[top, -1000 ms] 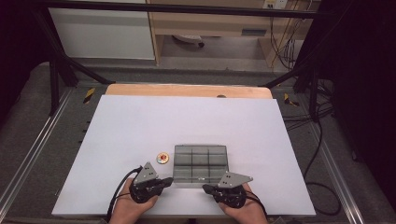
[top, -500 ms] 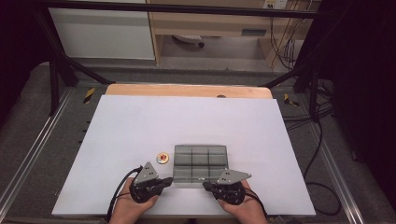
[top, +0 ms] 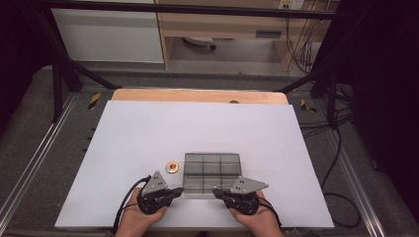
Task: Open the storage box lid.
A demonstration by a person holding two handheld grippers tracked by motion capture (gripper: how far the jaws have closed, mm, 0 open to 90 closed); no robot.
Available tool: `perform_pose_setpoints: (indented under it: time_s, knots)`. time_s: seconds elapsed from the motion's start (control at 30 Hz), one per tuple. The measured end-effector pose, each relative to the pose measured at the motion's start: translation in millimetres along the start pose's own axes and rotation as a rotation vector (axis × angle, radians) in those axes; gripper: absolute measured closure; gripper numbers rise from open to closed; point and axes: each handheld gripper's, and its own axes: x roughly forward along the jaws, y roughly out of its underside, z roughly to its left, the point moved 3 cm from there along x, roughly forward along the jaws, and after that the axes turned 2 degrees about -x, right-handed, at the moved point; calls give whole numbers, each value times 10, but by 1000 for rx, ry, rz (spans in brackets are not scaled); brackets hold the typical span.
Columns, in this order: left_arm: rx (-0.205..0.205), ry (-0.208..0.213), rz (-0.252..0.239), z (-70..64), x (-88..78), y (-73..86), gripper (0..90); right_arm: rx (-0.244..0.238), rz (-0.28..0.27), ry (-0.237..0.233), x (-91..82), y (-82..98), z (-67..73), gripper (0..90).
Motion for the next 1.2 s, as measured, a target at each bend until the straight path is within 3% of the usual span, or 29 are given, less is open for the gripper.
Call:
perform_pose_setpoints:
  time_s: [0.13,0.3,0.47,0.73,1.0,1.2]
  knots:
    - [3,-3,-5,-2,-12,-8,899,3,-14,1,-28,-25,-5,900]
    - [1,11,-54,-23,-38,-80,899,6,-37,-4,-61,-88,-8,900]
    - [4,-5,-83,12,3,-183,899,0,-55,-9,-99,-174,-14,900]
    - [-2,5,-90,29,78,-236,899,-2,-42,-16,-126,-154,-14,900]
    - [-24,23,-104,75,34,-310,899,4,-47,3,-321,-138,-60,898]
    - [-18,27,-104,96,32,-380,899,2,-61,8,-479,-126,-100,754]
